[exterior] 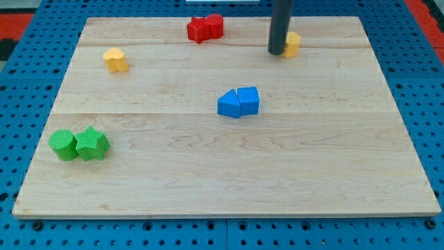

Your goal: Push the hexagon parallel to the red blocks

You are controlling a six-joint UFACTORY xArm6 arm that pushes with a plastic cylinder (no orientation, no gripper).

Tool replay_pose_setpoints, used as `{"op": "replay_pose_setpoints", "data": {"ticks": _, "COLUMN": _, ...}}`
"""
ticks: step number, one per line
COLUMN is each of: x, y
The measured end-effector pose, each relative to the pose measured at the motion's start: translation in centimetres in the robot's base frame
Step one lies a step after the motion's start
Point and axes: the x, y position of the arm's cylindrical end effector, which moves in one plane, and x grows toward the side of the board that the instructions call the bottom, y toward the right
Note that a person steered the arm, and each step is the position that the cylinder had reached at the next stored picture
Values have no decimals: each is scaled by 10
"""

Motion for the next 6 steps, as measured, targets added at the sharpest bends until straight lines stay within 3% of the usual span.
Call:
{"op": "replay_pose_setpoints", "data": {"ticks": 5, "x": 11, "y": 45}}
{"op": "replay_pose_setpoints", "data": {"ticks": 6, "x": -8, "y": 45}}
